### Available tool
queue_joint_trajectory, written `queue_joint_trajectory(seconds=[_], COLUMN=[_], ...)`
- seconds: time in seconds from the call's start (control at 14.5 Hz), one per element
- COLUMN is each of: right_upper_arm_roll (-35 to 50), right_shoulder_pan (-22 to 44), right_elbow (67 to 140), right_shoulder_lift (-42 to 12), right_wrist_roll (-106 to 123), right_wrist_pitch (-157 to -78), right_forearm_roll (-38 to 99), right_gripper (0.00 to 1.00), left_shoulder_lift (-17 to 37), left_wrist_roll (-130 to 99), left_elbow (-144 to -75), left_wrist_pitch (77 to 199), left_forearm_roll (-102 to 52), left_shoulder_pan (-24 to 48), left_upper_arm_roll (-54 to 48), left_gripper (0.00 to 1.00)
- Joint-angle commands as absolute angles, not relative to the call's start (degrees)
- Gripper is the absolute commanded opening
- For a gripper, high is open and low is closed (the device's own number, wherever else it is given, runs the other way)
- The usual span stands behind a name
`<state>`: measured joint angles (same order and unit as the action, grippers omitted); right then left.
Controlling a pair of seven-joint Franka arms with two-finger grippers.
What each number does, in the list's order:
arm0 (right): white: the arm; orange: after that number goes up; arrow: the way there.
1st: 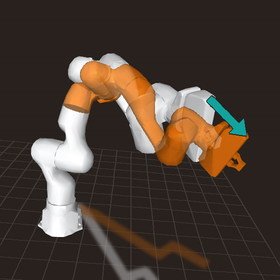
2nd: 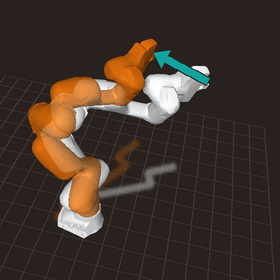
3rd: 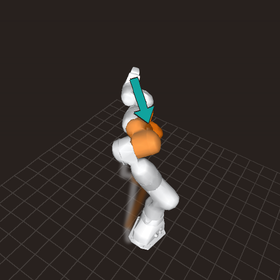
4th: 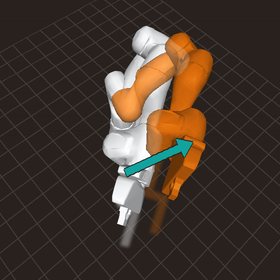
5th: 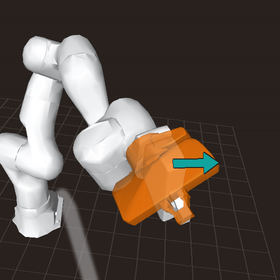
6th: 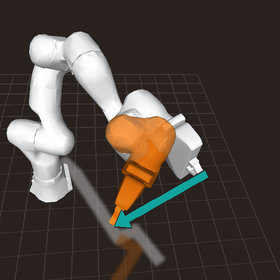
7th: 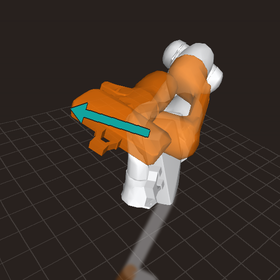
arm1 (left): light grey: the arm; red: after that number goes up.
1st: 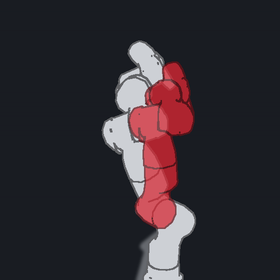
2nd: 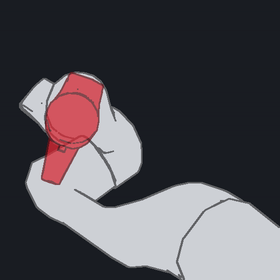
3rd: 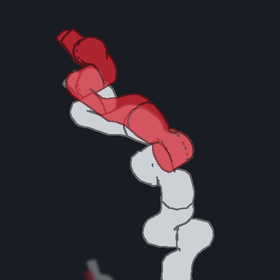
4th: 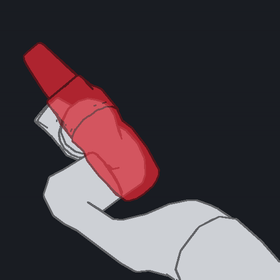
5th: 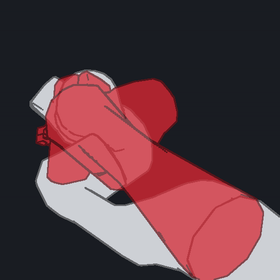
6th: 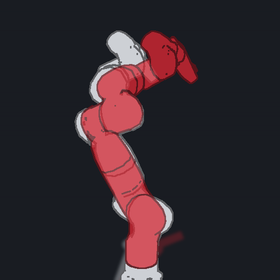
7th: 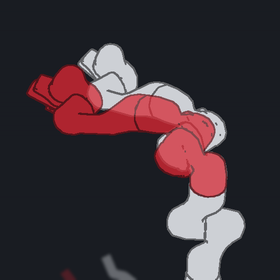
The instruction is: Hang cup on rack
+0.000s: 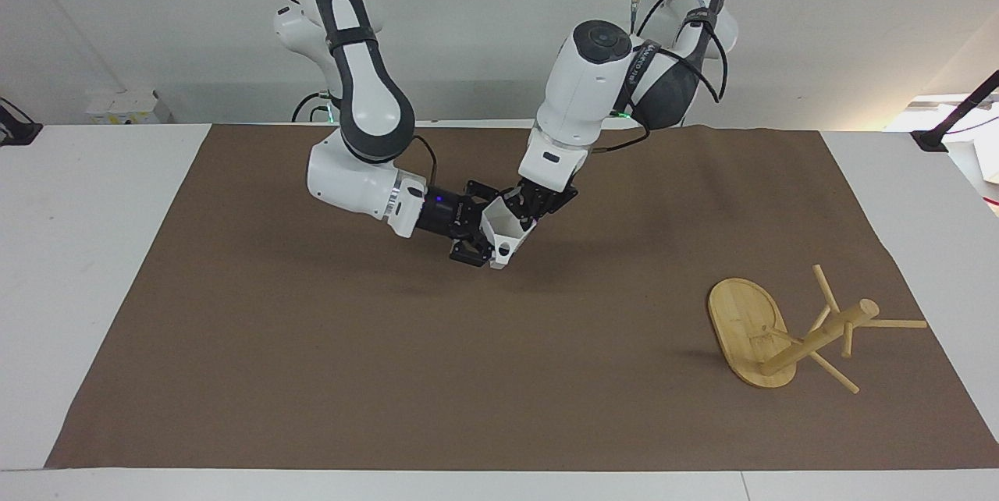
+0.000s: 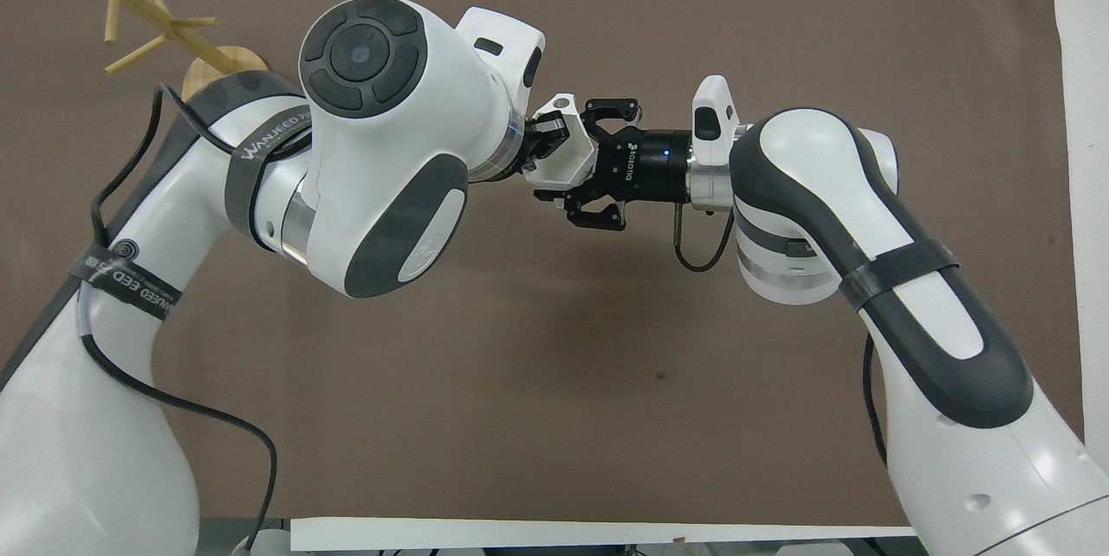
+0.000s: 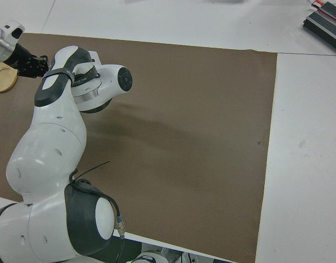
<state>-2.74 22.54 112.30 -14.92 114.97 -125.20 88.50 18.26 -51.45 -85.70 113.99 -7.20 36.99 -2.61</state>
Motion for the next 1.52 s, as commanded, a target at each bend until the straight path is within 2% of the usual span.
queue_joint_trajectory(seconds=[0.0,0.21,0.34,0.48,0.62,0.76,1.1,1.24,1.45], right_upper_arm_roll=[-2.72,-2.99,-2.99,-3.16,-3.16,-3.08,-3.43,-3.08,-2.55], right_shoulder_pan=[18.30,11.89,5.22,0.02,-3.59,-5.18,-7.12,-6.25,-4.05], right_elbow=[113.03,113.47,112.94,112.33,108.57,106.18,99.25,94.07,92.20], right_shoulder_lift=[-13.89,-13.27,-13.18,-12.22,-11.78,-10.64,-9.14,-8.35,-5.02], right_wrist_roll=[116.79,119.52,119.45,118.22,112.80,101.14,75.73,61.25,42.61], right_wrist_pitch=[-121.57,-113.85,-107.60,-104.43,-102.40,-102.22,-98.01,-94.33,-89.49], right_forearm_roll=[89.12,84.58,75.11,66.32,53.25,41.97,25.26,15.17,7.13], right_gripper=[1.00,1.00,1.00,1.00,1.00,1.00,1.00,1.00,1.00], left_shoulder_lift=[17.75,17.58,16.88,14.69,10.92,9.15,4.49,4.39,4.74], left_wrist_roll=[-51.76,-52.99,-55.63,-56.25,-55.47,-51.97,-43.97,-42.80,-42.71], left_elbow=[-86.48,-86.66,-88.58,-94.18,-103.58,-110.10,-128.47,-128.94,-128.41], left_wrist_pitch=[114.96,114.96,118.62,127.92,140.13,149.81,174.08,174.64,174.55], left_forearm_roll=[-7.29,-7.03,-6.68,-6.59,-6.50,-6.50,-6.50,-6.42,-6.42], left_shoulder_pan=[37.09,37.00,36.04,35.42,32.54,28.49,20.85,18.91,16.09], left_upper_arm_roll=[-1.93,-1.59,0.16,2.97,4.04,3.96,3.43,3.43,3.43], left_gripper=[0.00,0.00,0.00,0.00,0.00,0.00,0.00,0.00,0.00])
